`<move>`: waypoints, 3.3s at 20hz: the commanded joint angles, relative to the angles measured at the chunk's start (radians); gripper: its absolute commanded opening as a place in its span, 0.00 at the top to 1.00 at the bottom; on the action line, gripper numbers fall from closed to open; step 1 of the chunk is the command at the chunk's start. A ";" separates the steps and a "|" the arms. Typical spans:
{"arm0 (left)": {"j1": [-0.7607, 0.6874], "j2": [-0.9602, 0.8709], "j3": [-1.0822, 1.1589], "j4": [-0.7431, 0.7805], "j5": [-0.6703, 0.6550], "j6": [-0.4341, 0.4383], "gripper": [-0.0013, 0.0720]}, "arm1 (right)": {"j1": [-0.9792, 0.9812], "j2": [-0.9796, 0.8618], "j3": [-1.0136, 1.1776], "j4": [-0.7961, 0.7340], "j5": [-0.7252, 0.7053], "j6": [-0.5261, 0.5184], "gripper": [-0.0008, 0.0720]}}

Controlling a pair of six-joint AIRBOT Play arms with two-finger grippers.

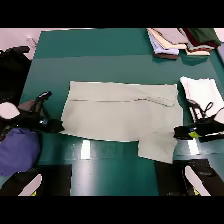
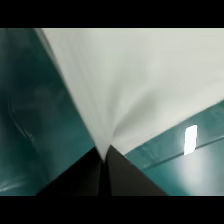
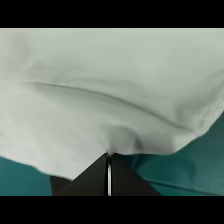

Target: Fold the shirts.

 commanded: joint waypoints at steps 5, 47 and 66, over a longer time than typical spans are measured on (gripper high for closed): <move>0.000 0.178 0.025 0.048 -0.140 -0.064 0.95 | 0.000 0.061 0.197 -0.023 0.113 -0.002 0.97; -0.475 -0.802 0.729 -0.087 0.479 -0.140 0.95 | -0.142 -1.098 0.764 0.409 -0.055 -0.370 0.83; -0.531 -1.131 1.002 -0.074 0.401 -0.136 0.95 | 0.216 -0.752 1.114 0.565 -0.046 -0.205 0.97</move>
